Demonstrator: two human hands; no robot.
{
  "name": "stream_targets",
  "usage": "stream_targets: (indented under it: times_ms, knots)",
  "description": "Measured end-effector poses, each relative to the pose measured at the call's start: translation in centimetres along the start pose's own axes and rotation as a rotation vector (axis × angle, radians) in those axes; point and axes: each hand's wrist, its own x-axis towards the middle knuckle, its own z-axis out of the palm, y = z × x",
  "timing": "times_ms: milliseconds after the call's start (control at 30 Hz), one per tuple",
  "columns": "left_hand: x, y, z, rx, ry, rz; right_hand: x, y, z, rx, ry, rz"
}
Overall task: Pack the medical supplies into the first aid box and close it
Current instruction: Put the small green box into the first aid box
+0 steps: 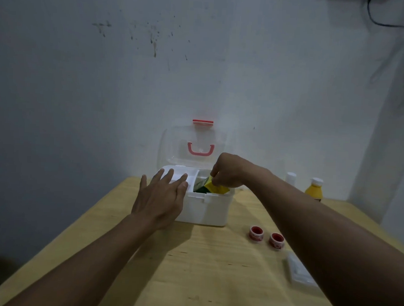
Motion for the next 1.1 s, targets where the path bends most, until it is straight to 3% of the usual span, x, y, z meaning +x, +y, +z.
stream_targets:
  times_ms: [333,767,967,1100]
  knots:
    - [0.1,0.0,0.1,0.004,0.011,0.005,0.1,0.2,1.3,-0.134,0.017,-0.023]
    - [0.1,-0.2,0.8,0.003,0.067,-0.001,-1.6,-2.9,0.6,-0.031,-0.188,-0.056]
    - [0.2,-0.2,1.0,-0.003,0.085,-0.001,-2.0,-2.9,0.5,0.169,-0.218,-0.005]
    - [0.2,-0.1,0.9,-0.010,0.101,-0.005,-1.1,-2.9,1.4,0.139,-0.211,0.027]
